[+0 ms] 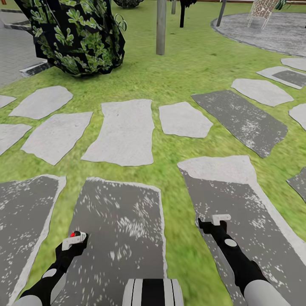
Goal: In the garden, pick up the pesticide atomizer on the floor and spray pesticide onto both trees until each tree trunk is fully covered.
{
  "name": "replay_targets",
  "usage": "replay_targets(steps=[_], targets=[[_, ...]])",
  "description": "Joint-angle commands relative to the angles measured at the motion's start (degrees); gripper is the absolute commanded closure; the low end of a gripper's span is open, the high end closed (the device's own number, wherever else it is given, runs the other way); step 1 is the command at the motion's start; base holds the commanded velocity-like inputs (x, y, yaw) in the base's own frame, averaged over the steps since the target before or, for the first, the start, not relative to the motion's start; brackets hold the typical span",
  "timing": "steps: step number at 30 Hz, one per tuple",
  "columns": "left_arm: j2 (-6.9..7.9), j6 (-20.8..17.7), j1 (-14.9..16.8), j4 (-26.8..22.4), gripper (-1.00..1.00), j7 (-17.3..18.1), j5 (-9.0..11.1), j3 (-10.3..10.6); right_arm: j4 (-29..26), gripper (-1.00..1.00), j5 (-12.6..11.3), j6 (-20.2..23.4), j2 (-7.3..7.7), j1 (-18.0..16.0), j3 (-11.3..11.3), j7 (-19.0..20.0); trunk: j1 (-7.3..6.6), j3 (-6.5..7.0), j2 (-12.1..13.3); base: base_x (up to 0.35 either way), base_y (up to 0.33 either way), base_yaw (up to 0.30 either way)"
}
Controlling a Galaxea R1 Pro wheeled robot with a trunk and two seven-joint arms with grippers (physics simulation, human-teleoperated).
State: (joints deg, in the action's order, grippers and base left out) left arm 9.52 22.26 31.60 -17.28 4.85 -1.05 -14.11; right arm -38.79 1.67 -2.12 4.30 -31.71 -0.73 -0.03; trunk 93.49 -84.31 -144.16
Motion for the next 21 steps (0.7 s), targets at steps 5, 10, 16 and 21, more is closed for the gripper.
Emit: replay_targets(steps=[5, 10, 16, 21], targets=[[-0.03, 0.10, 0.04, 0.06, -1.00, 0.51, -0.10, -0.54, 0.03, -1.00, 0.17, -0.17, 0.00, -0.02, -0.07, 0.05, 0.02, -0.29, -0.02, 0.000, 0.000, 0.000], [-0.03, 0.13, 0.04, 0.06, -1.00, 0.51, -0.10, -0.57, 0.03, -1.00, 0.17, -0.17, -0.02, -0.02, -0.07, -0.02, 0.04, -0.67, -0.04, 0.000, 0.000, 0.073], [-0.03, 0.13, 0.04, 0.04, -1.00, 0.51, -0.10, -0.57, 0.03, -1.00, 0.17, -0.17, -0.01, -0.02, -0.07, 0.03, 0.04, -0.74, -0.04, 0.000, 0.000, 0.029], [-0.03, 0.08, 0.04, 0.01, -1.00, 0.49, -0.05, -0.64, 0.03, -1.00, 0.17, -0.17, -0.02, -0.02, -0.07, -0.02, 0.04, -0.74, -0.04, 0.049, 0.000, 0.003]])
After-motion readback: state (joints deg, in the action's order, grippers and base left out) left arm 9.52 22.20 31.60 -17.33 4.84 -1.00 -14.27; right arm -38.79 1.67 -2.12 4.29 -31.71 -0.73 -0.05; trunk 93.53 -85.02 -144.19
